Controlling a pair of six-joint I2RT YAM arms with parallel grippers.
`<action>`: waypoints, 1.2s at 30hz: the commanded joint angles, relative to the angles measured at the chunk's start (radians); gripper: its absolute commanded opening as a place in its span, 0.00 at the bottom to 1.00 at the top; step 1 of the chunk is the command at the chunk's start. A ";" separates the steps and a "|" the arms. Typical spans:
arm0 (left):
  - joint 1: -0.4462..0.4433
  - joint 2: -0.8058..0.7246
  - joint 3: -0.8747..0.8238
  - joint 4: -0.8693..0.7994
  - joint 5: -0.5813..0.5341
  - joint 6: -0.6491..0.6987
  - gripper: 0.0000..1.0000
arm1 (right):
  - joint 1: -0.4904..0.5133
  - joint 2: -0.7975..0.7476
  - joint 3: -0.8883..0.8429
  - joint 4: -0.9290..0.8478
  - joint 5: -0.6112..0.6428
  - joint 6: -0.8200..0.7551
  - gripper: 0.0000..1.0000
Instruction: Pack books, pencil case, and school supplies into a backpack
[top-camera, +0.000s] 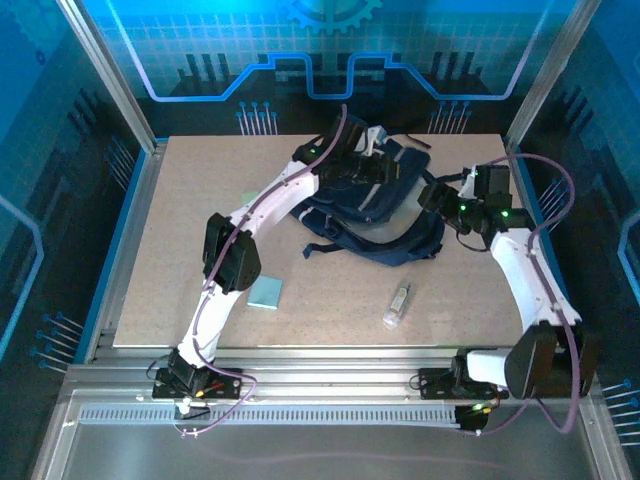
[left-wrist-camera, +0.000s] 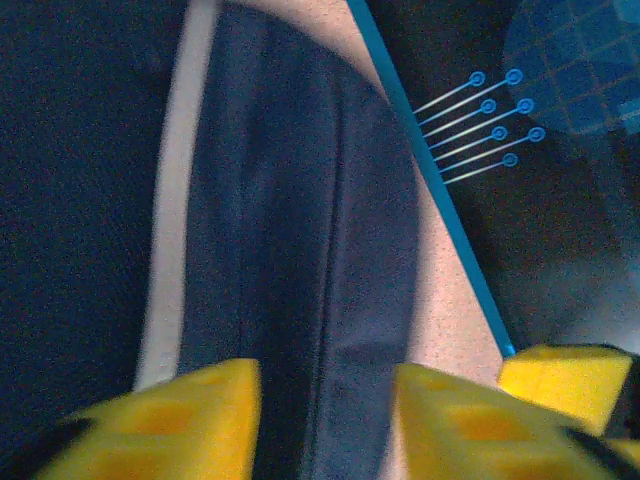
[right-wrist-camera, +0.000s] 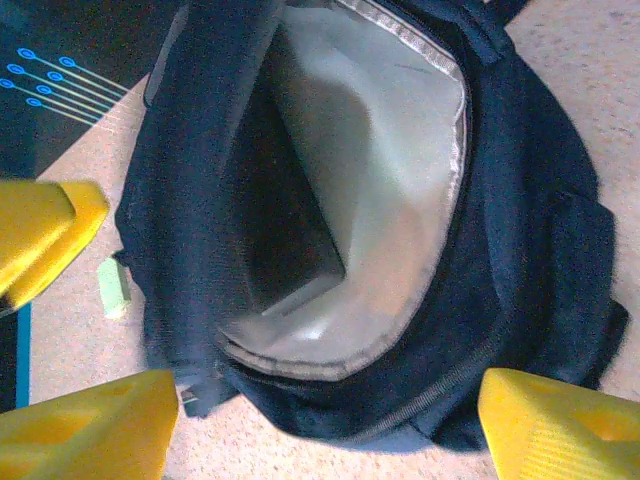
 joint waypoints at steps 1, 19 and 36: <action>-0.001 -0.093 -0.052 0.073 0.011 -0.050 0.66 | 0.035 -0.061 0.005 -0.125 0.079 -0.016 0.80; 0.253 -0.439 -0.931 0.445 -0.179 -0.398 0.76 | 0.420 0.044 -0.032 0.036 0.277 0.233 0.81; 0.251 -0.273 -0.951 0.491 -0.304 -0.565 0.75 | 0.528 0.055 -0.067 0.088 0.368 0.303 0.80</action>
